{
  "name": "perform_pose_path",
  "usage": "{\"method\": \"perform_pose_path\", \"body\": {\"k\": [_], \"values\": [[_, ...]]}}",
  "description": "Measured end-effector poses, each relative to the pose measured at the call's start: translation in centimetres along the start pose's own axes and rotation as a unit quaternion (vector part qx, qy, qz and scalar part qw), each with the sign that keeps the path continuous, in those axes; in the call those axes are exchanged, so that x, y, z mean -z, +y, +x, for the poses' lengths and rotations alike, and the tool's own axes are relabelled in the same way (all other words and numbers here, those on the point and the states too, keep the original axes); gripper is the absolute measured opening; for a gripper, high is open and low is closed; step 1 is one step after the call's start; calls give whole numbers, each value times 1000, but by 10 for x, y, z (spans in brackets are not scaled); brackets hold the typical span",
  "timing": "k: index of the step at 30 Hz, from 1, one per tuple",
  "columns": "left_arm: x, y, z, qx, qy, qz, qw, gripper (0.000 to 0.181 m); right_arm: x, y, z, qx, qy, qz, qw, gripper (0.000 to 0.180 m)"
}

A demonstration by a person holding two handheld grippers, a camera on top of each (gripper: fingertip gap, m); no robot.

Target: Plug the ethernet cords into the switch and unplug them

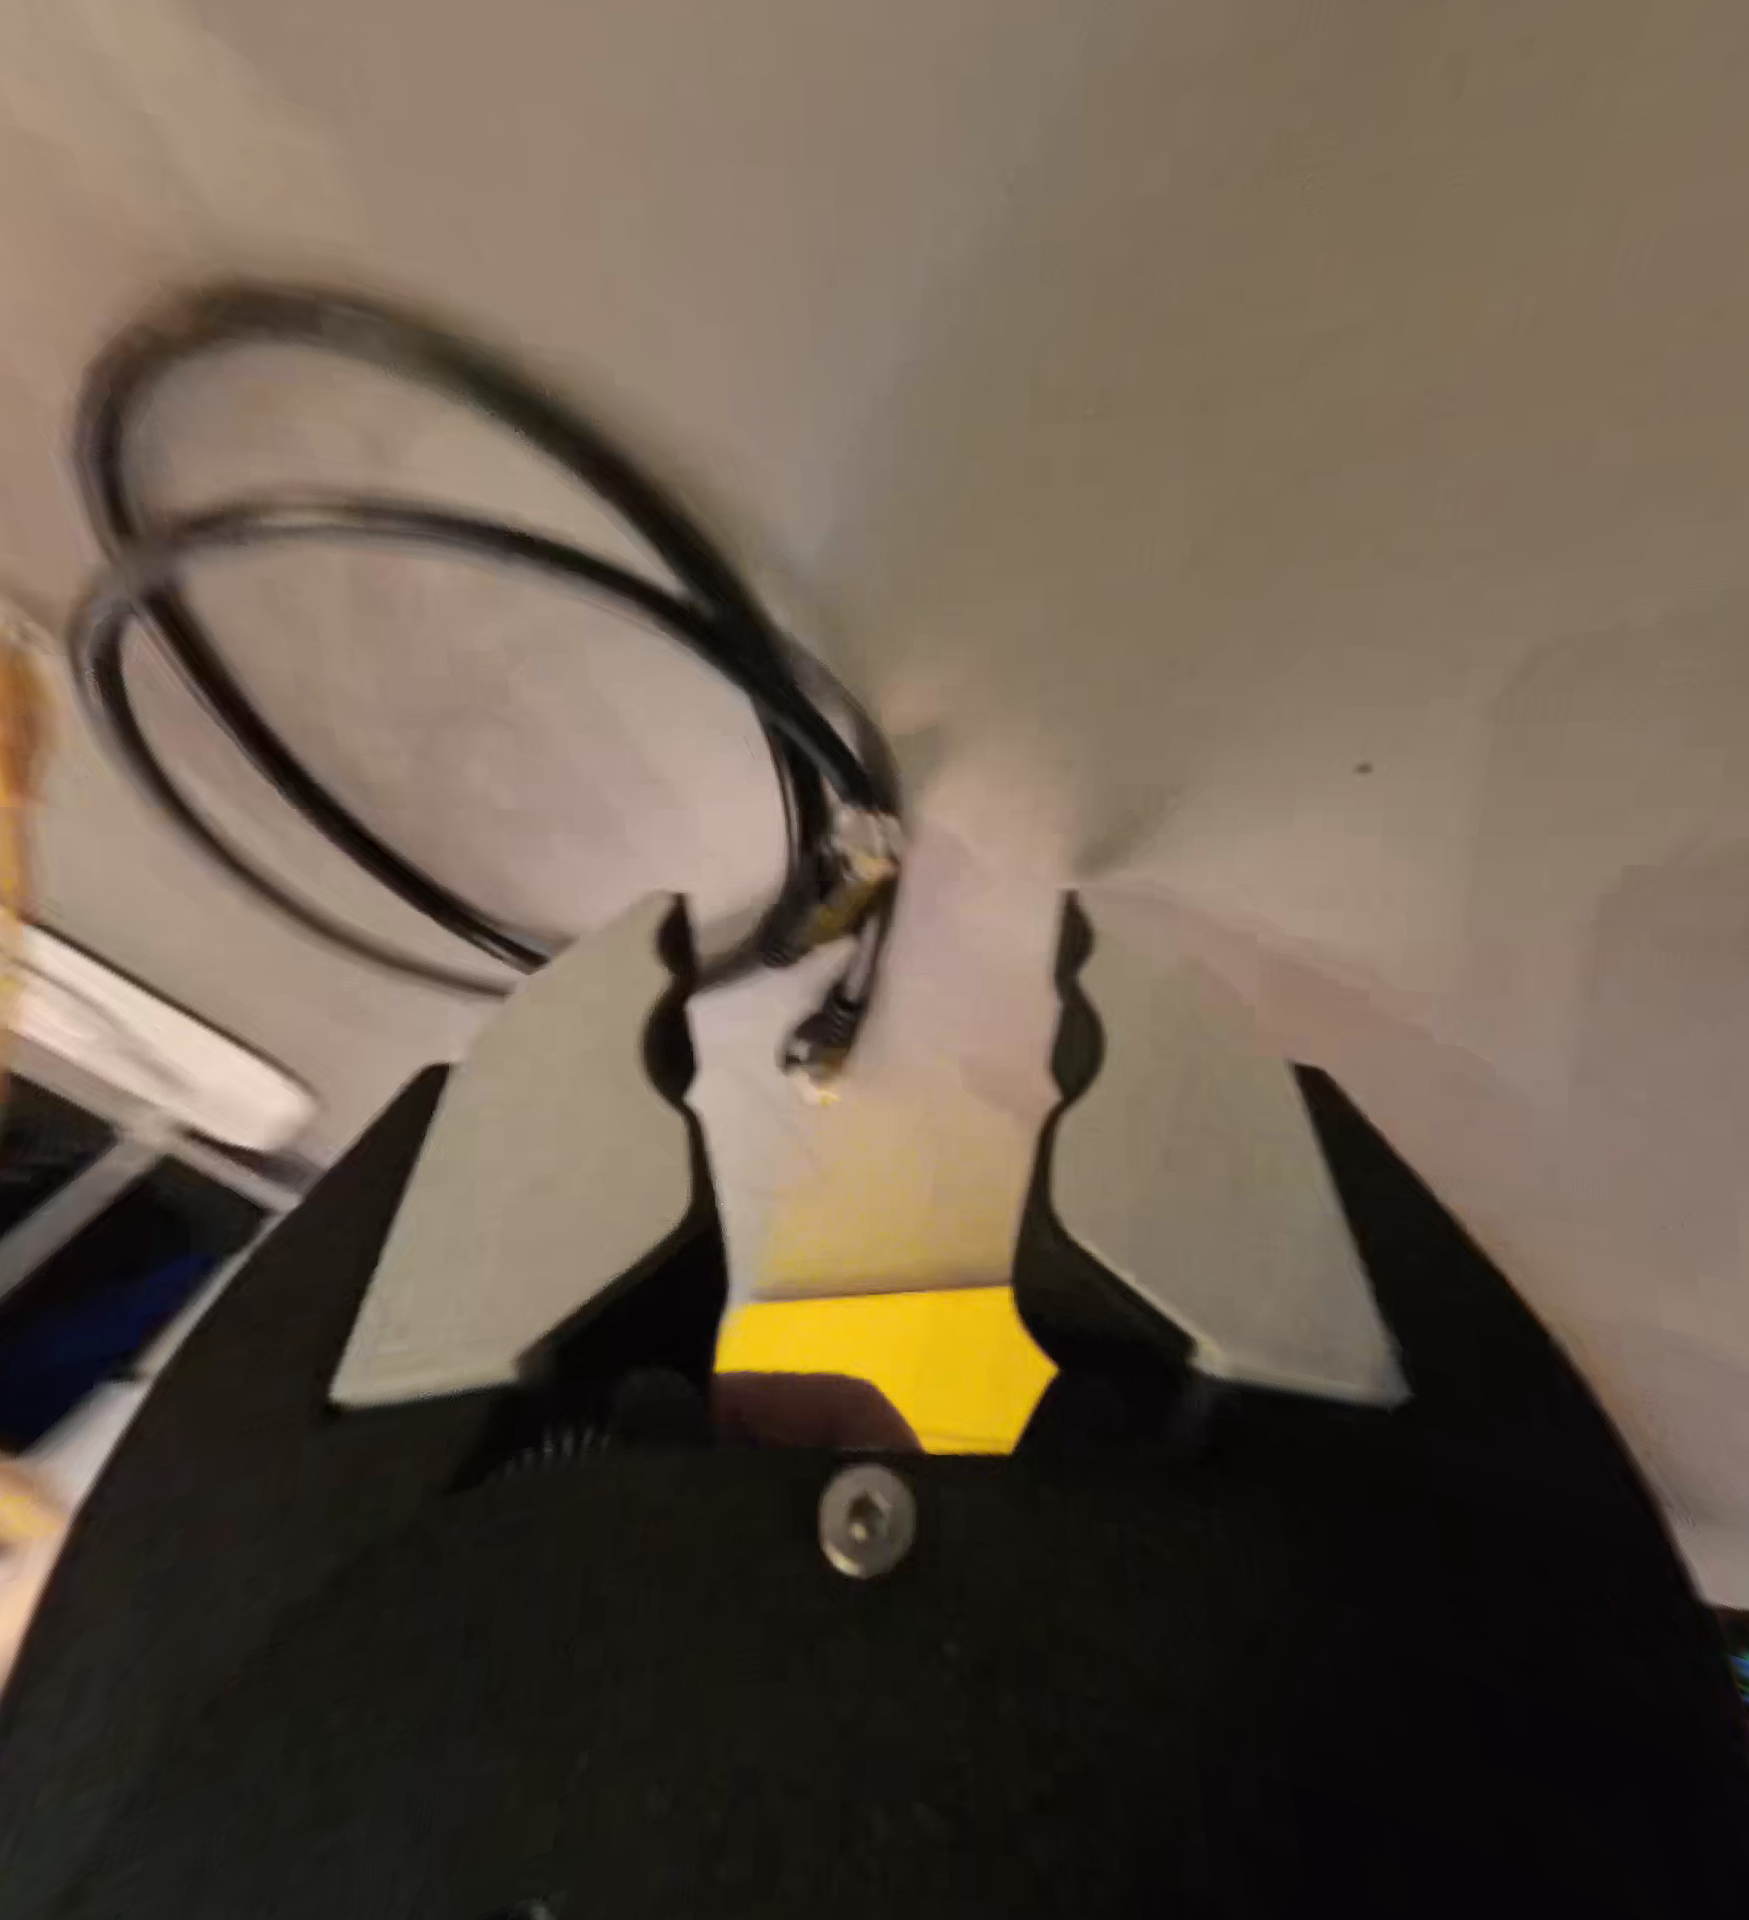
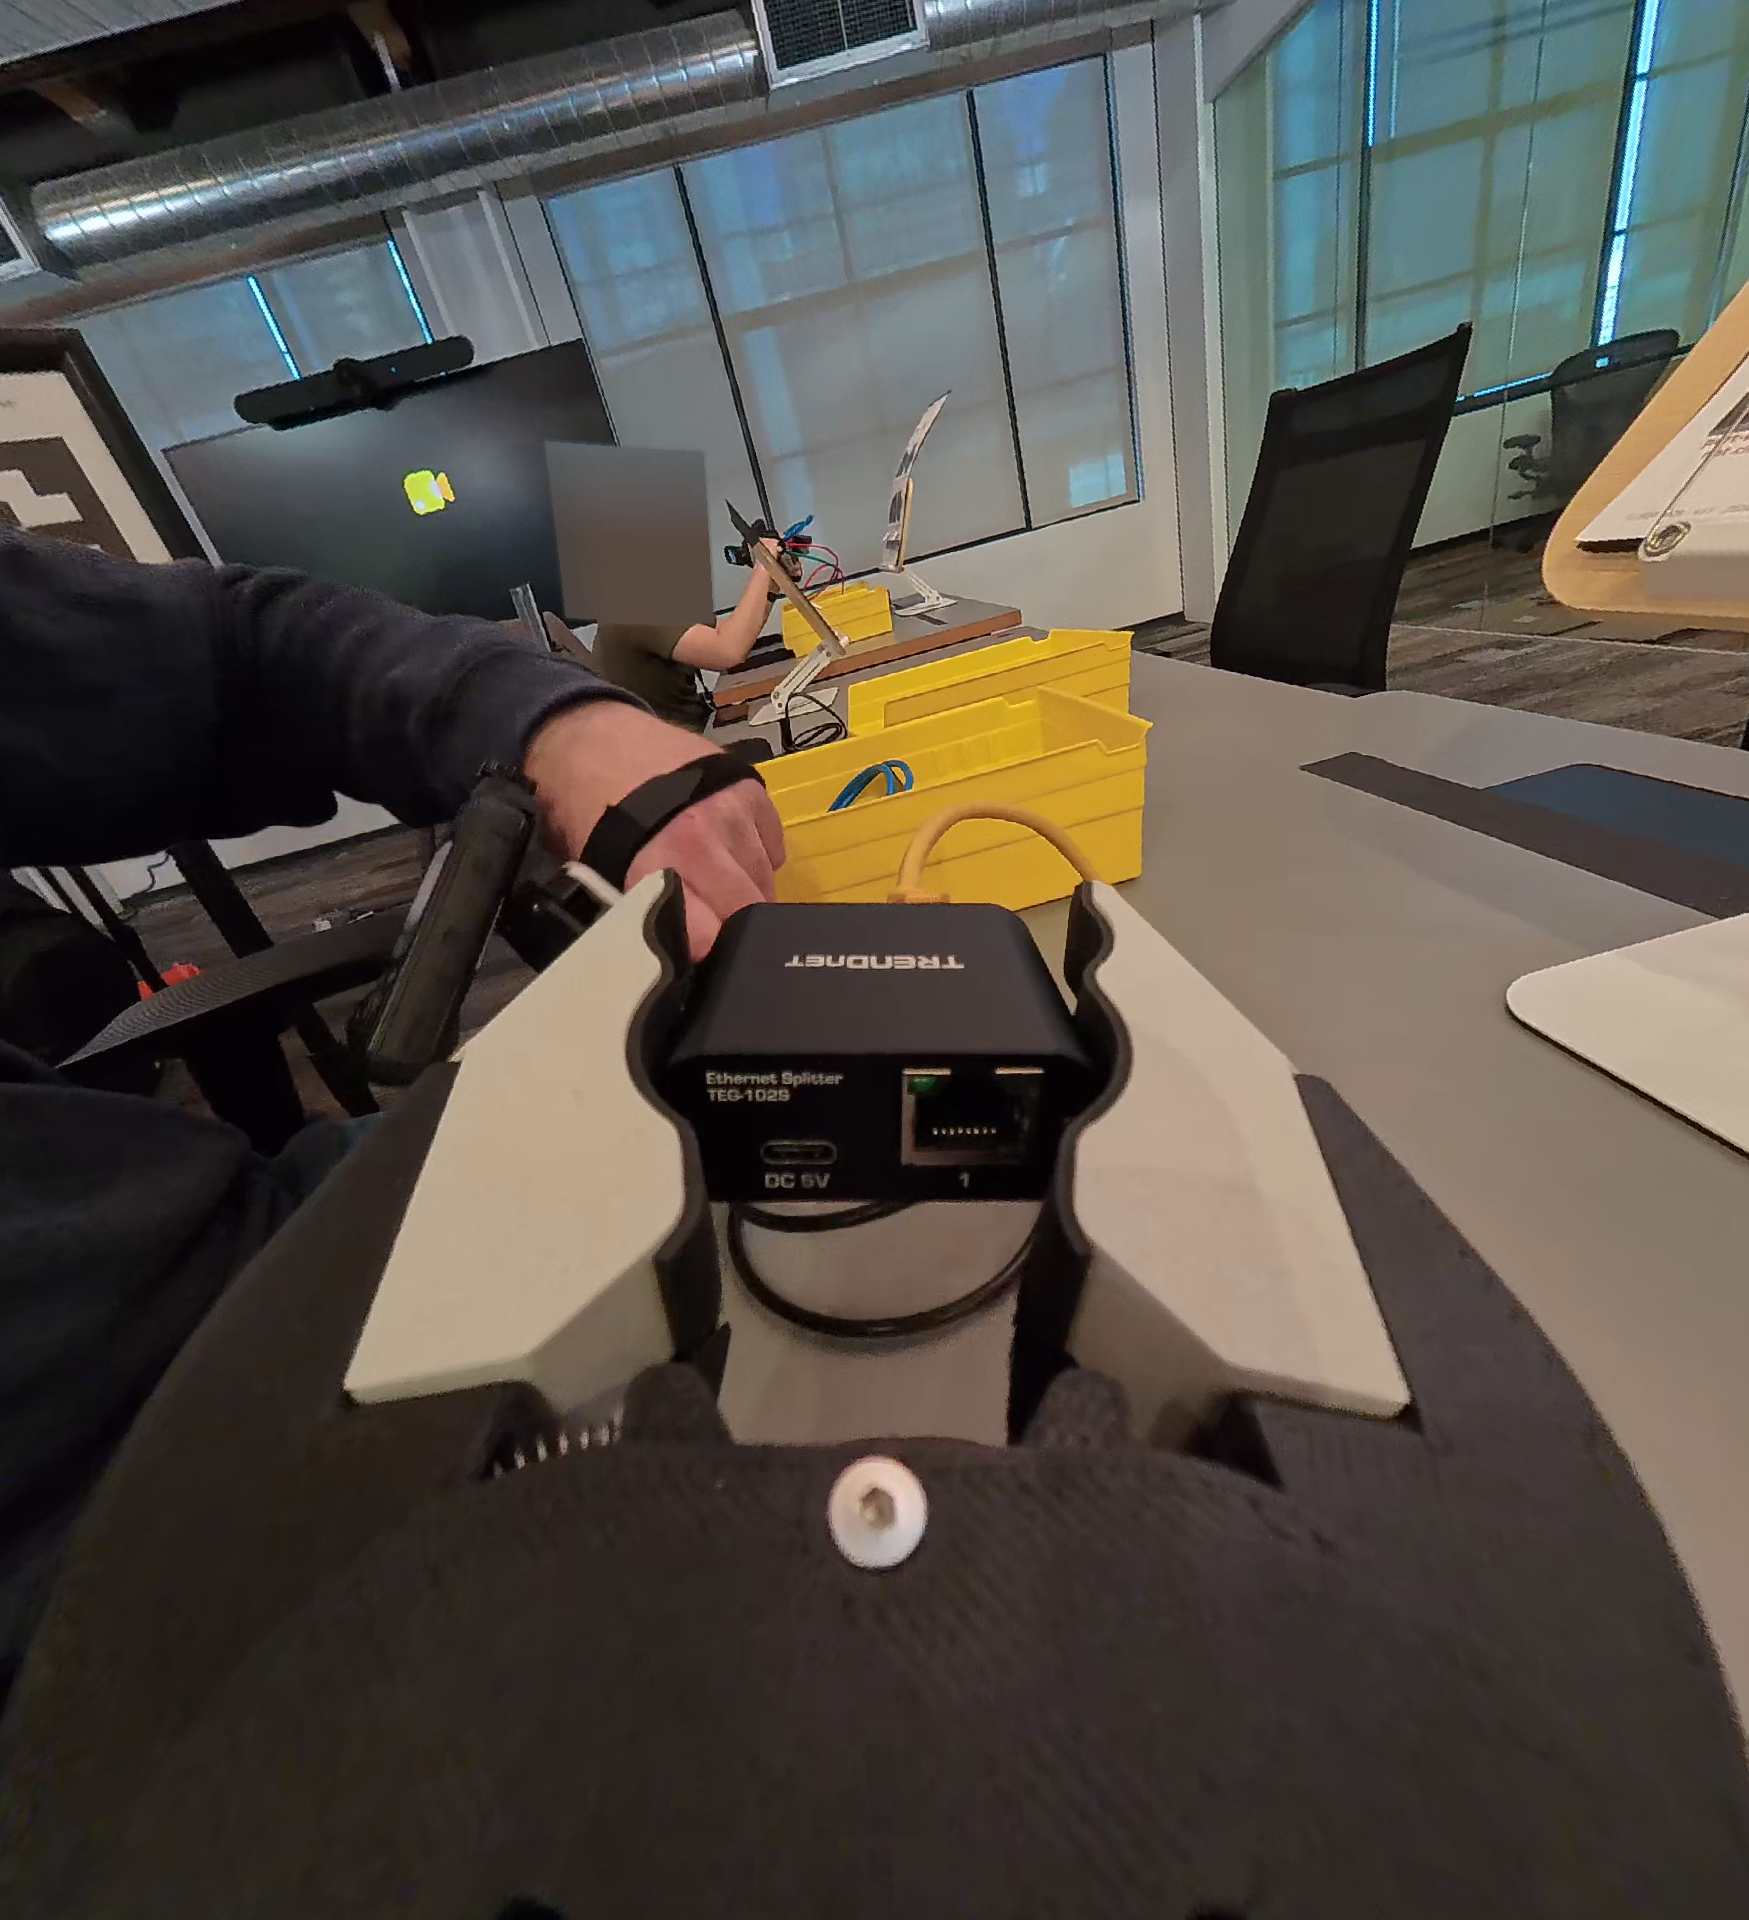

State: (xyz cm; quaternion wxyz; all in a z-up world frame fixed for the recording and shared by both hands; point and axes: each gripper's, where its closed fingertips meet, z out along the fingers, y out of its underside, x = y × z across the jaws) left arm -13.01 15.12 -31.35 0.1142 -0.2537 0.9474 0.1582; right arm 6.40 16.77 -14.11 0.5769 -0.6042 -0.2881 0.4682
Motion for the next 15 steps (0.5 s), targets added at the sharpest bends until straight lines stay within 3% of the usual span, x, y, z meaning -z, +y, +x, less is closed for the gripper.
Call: {"method": "perform_pose_path", "body": {"k": [3, 5, 7, 9, 10, 12, 15], "values": [[19, 8, 7, 206, 53, 46, 976, 60, 2, -3, 1, 0, 1, 5, 1000, 73], [27, 24, -9, 368, 15, 46, 929, 56, 3, -3, 2, -1, 1, 7, 1000, 73], [28, 43, -11, 543, 3, 38, 839, 49, 3, -2, 3, -3, 1, 7, 1000, 73], [24, 36, -10, 663, 16, 99, 742, 41, 2, -1, 2, -5, -1, 7, 1000, 72], [19, 34, -9, 701, 15, 121, 702, 32, 2, -1, 2, -4, -2, 6, 1000, 72], [6, 35, -5, 747, -4, 128, 653, 25, 0, -1, 0, -4, -4, 6, 1000, 72], [-12, 29, -2, 762, -25, 109, 637, 38, -1, -2, -2, -2, -6, 5, 1000, 72]]}}
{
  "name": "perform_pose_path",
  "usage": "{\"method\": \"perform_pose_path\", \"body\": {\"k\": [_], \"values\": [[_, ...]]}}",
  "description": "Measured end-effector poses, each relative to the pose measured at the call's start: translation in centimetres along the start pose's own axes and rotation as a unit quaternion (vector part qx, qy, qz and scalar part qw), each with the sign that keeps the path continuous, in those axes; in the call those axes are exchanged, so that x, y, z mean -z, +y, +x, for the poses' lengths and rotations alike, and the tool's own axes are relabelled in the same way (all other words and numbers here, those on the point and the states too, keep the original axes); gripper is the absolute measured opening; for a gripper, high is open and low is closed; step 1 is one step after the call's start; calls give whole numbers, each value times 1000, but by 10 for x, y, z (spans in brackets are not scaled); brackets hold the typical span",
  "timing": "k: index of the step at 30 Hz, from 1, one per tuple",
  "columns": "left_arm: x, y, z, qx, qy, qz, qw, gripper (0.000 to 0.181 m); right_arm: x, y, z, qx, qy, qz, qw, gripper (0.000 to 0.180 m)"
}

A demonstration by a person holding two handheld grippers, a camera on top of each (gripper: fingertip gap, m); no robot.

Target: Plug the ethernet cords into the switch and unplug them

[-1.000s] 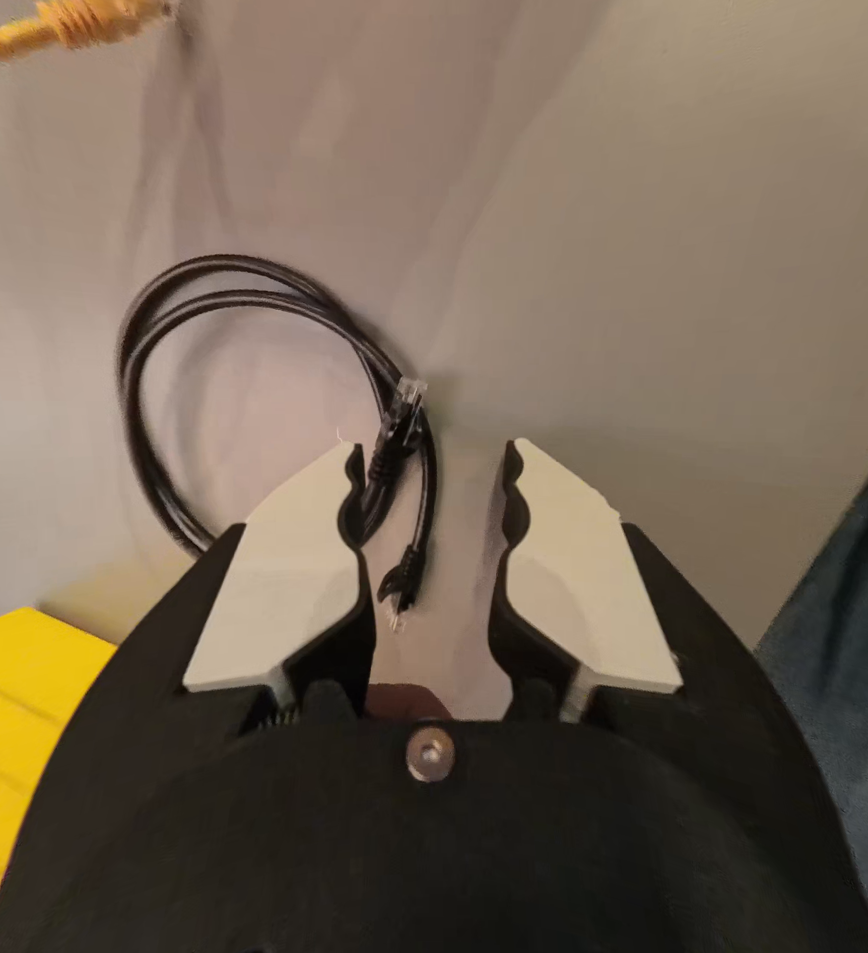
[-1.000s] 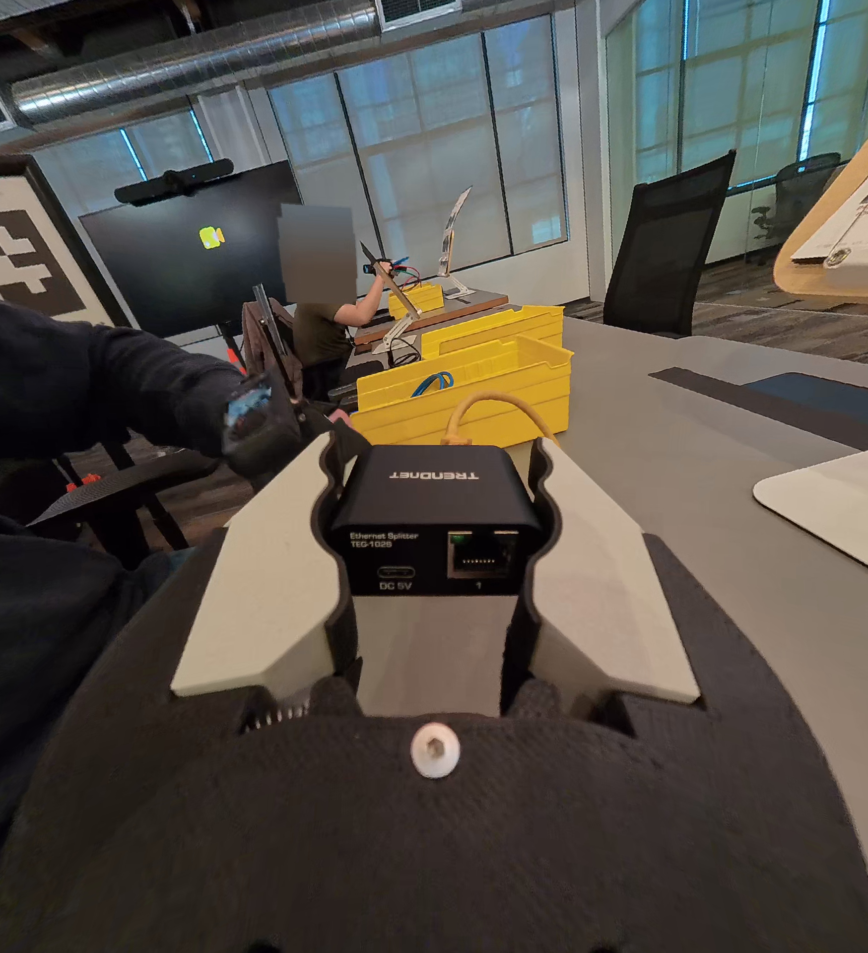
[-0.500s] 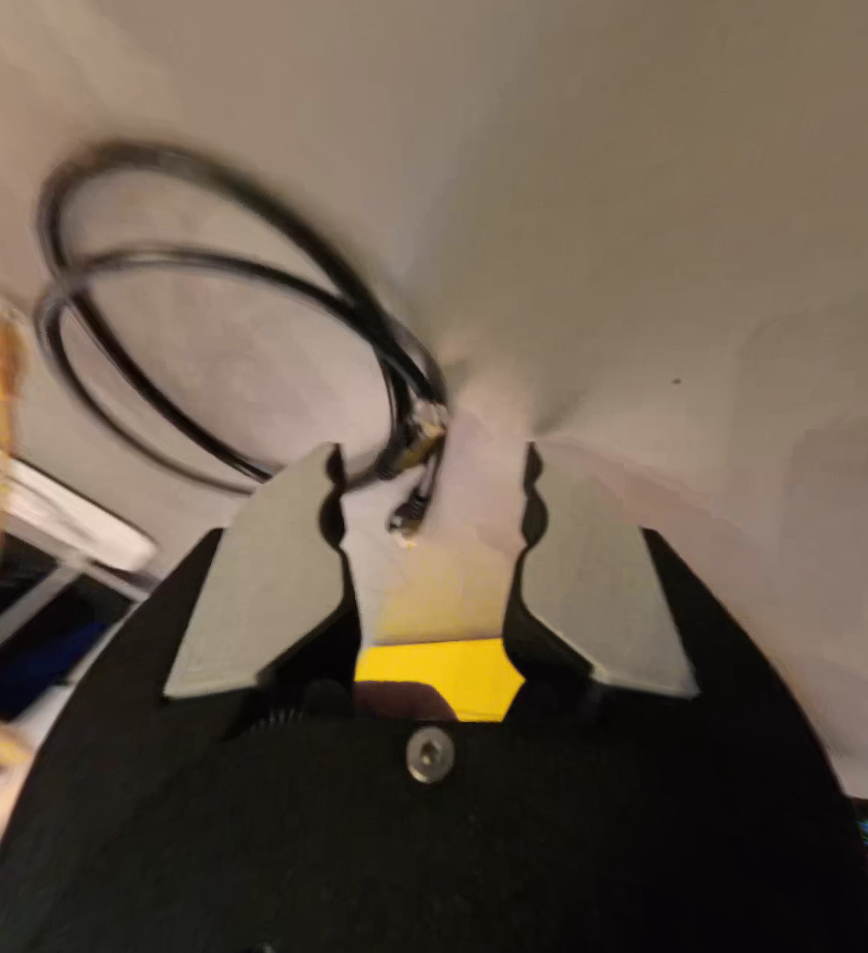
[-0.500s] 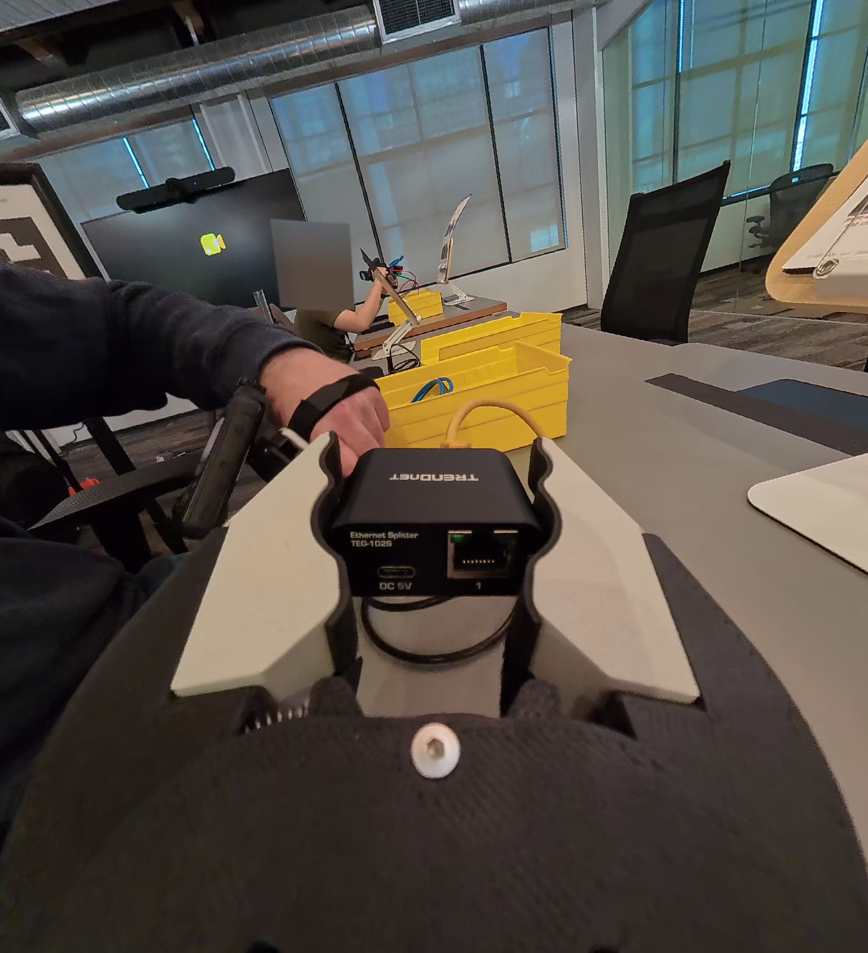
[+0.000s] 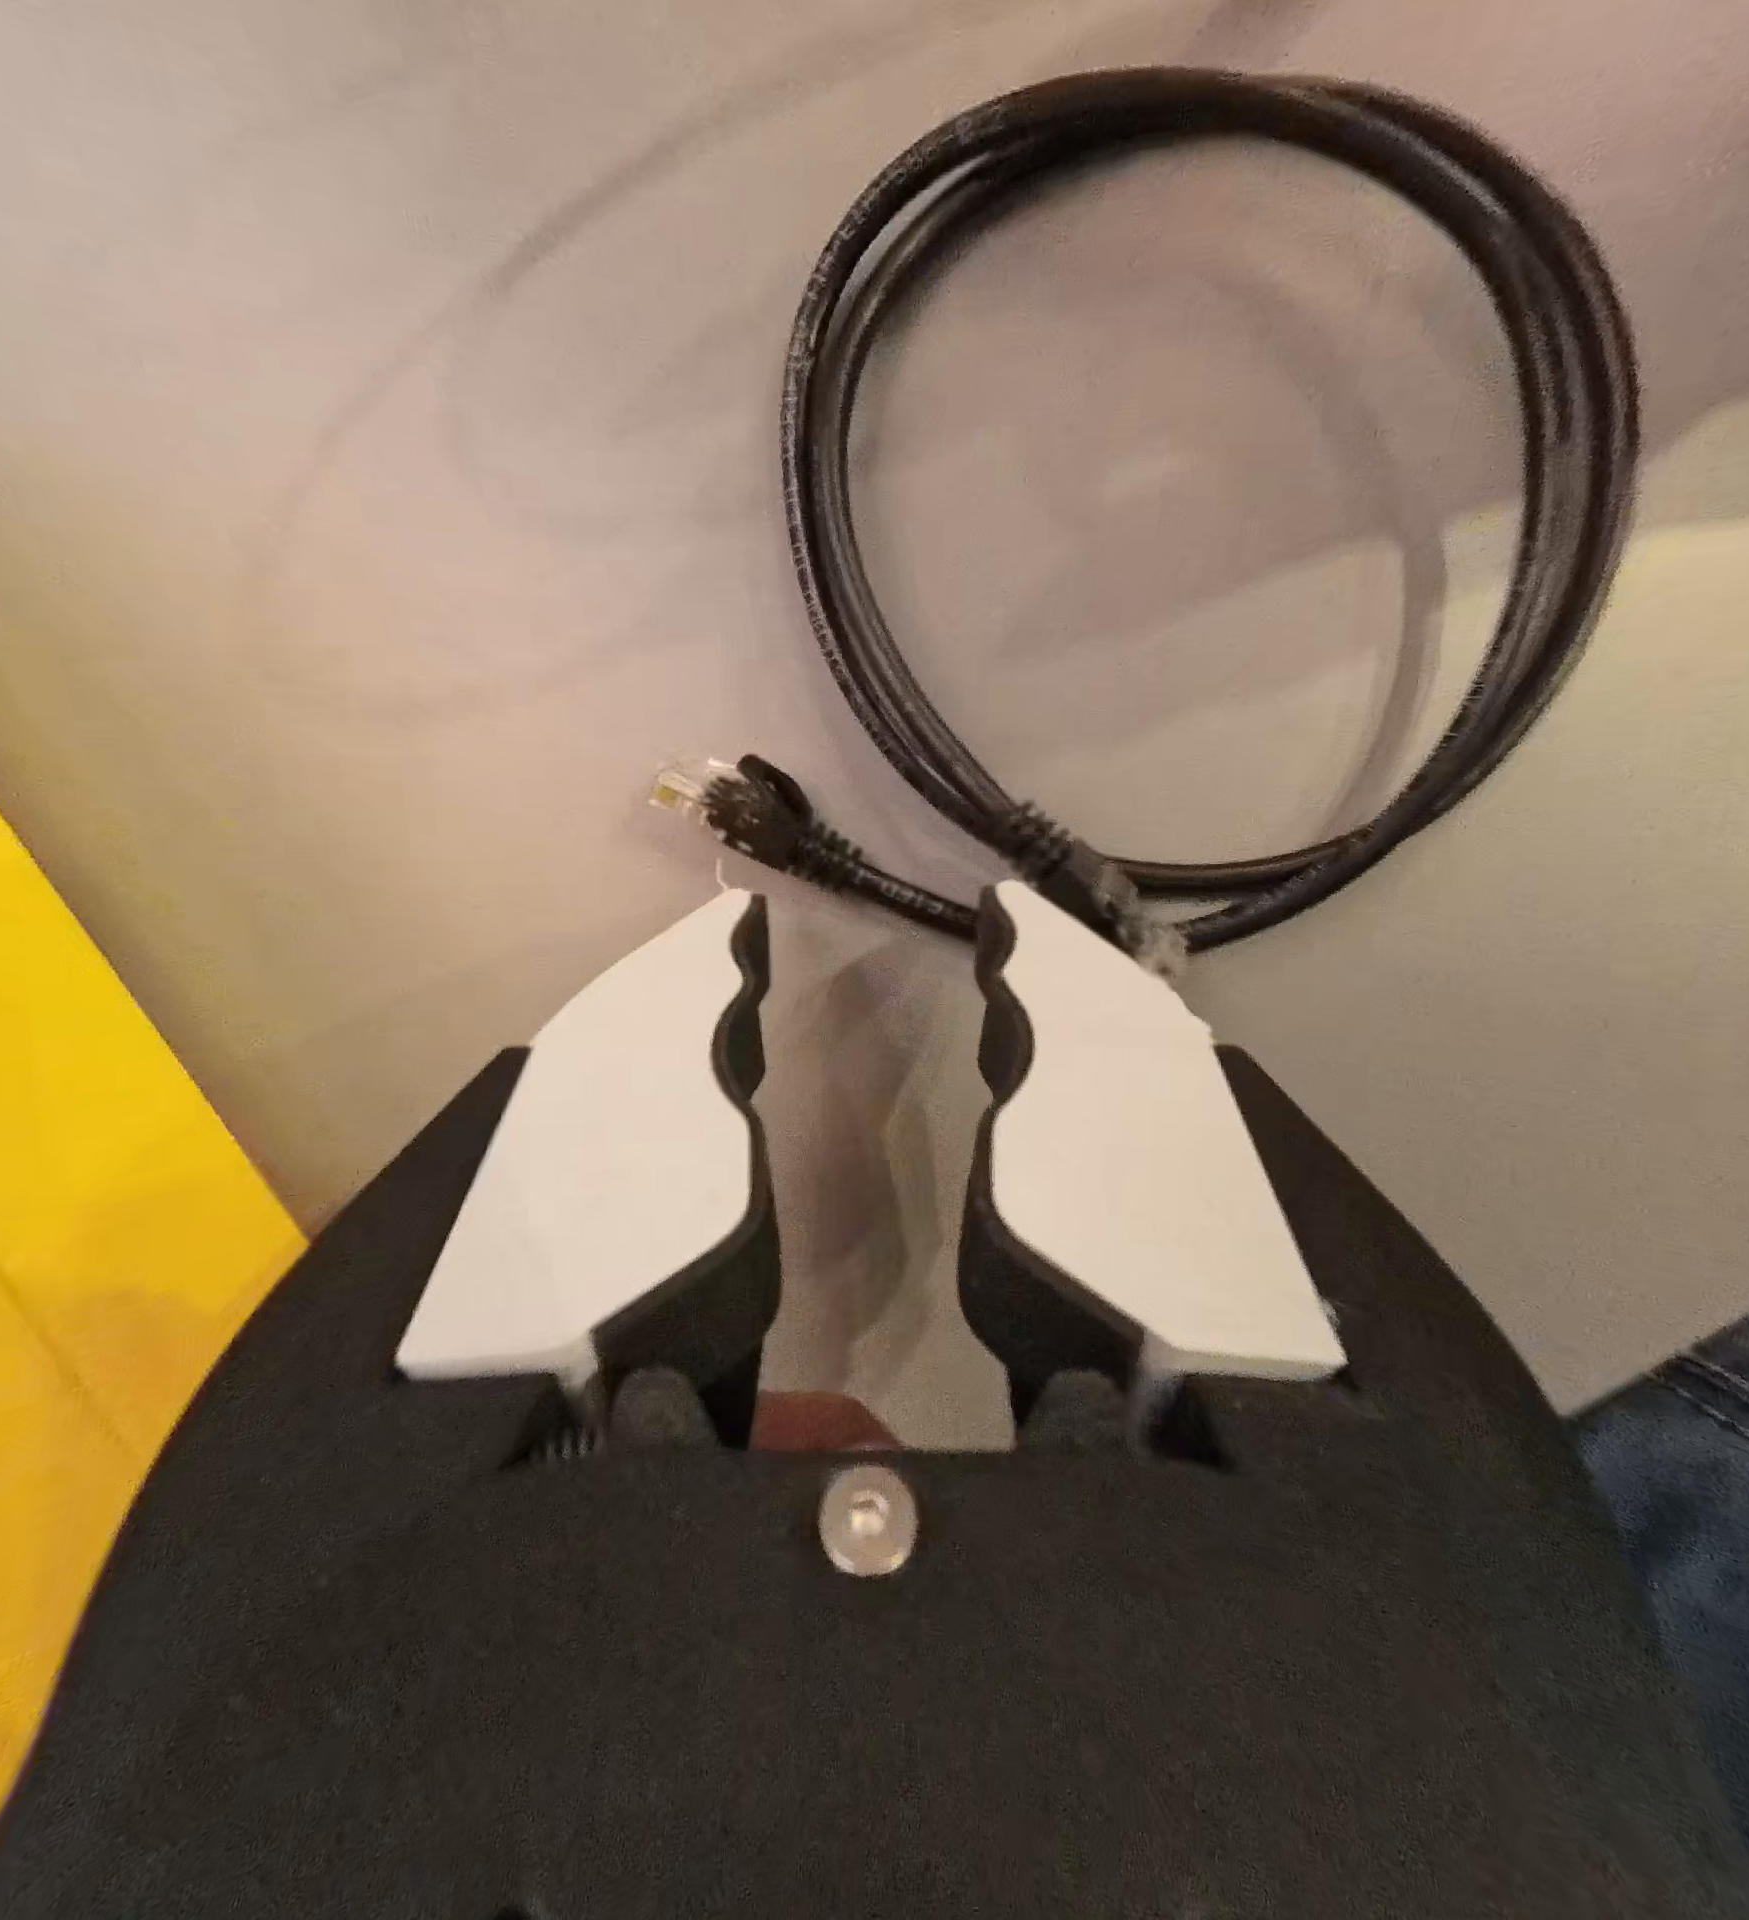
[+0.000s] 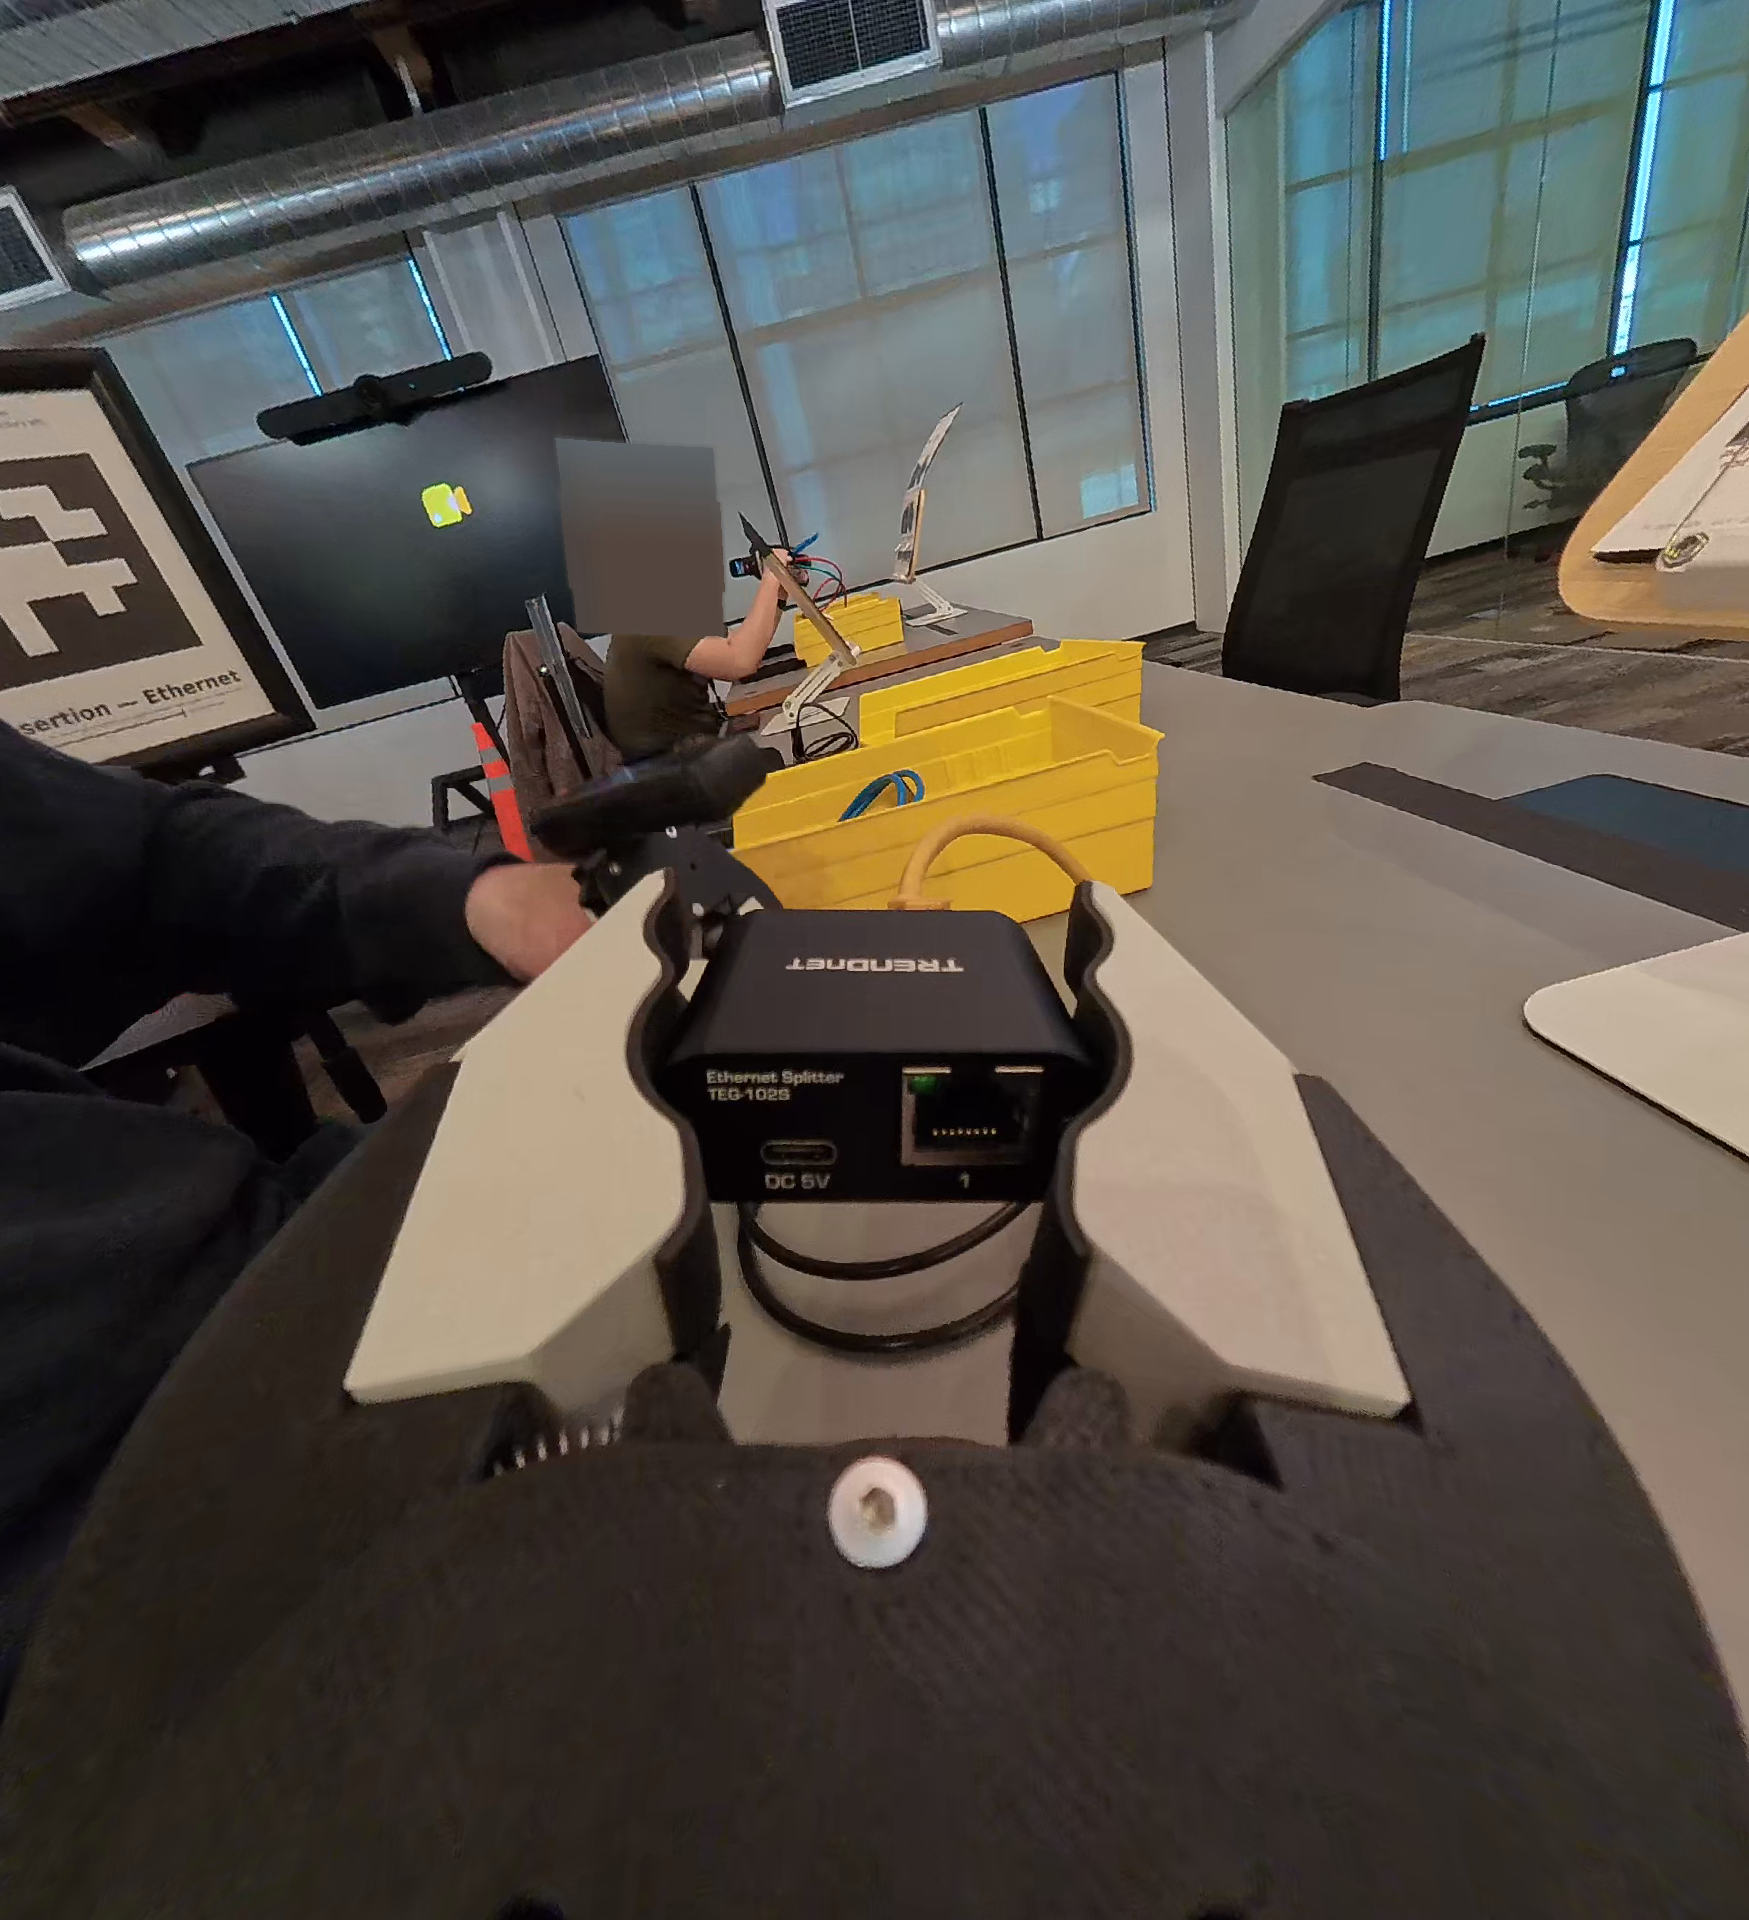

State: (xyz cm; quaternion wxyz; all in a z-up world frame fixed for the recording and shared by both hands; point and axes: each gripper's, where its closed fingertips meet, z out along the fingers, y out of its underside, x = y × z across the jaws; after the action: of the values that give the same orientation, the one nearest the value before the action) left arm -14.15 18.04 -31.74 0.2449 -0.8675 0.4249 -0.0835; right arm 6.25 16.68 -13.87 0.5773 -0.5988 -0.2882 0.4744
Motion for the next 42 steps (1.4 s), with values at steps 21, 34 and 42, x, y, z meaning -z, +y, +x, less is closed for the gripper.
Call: {"method": "perform_pose_path", "body": {"k": [21, 34, 42], "values": [[-27, -46, -12, -414, -68, -31, 907, 27, 3, -6, -3, 8, 1, 5, 1000, 72], [-34, -52, -2, -507, -125, 60, 851, 10, 4, -5, -1, 3, 2, 8, 1000, 72], [-40, -60, -6, -495, -111, 52, 860, 10, 2, -3, -1, 1, 0, 7, 1000, 72]]}}
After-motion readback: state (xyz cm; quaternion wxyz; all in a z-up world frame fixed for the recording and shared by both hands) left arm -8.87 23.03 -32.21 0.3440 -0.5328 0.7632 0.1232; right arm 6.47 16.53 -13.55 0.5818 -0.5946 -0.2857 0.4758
